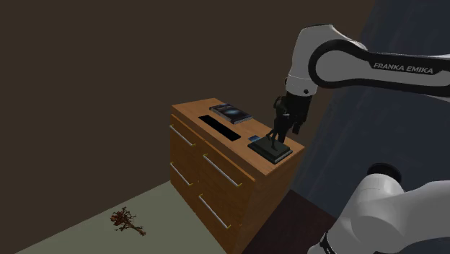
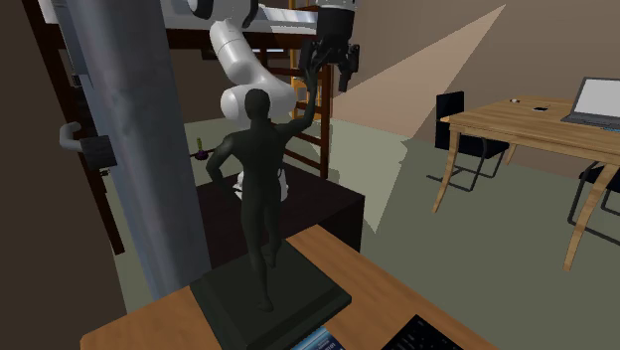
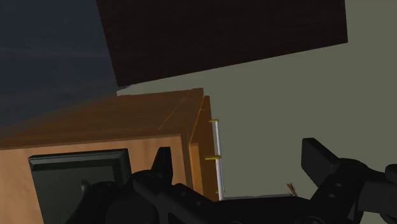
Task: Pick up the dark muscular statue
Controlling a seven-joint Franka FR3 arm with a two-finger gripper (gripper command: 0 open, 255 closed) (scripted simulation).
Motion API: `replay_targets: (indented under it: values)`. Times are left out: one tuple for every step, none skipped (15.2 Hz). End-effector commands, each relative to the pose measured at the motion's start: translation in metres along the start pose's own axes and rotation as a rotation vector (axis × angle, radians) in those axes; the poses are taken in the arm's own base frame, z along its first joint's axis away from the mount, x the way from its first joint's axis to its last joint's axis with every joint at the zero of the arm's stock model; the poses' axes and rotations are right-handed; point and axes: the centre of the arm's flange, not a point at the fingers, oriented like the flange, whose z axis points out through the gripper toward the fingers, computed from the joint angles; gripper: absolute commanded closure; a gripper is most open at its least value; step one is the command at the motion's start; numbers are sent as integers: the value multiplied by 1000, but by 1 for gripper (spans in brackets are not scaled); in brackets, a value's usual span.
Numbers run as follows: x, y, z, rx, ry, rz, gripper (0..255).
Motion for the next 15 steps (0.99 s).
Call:
replay_targets:
  values:
    - [0, 0, 0, 0, 0, 0, 0]
    - [7, 12, -3, 4, -2, -5, 0]
    - [14, 23, -6, 8, -4, -11, 0]
    - [21, 35, -9, 11, -6, -16, 0]
    - [28, 46, -12, 15, -7, -22, 0]
    - [35, 58, -15, 19, -9, -27, 0]
    - [43, 69, -18, 23, -11, -33, 0]
    - [50, 81, -20, 27, -13, -38, 0]
    - [57, 92, -23, 31, -15, -44, 0]
    - [65, 103, -26, 34, -17, -49, 0]
    - [72, 115, -28, 38, -18, -55, 0]
    - [80, 126, -31, 42, -20, -60, 0]
    - [87, 137, -33, 46, -22, -66, 0]
    - [95, 148, -36, 50, -24, -71, 0]
    - [103, 160, -38, 54, -26, -77, 0]
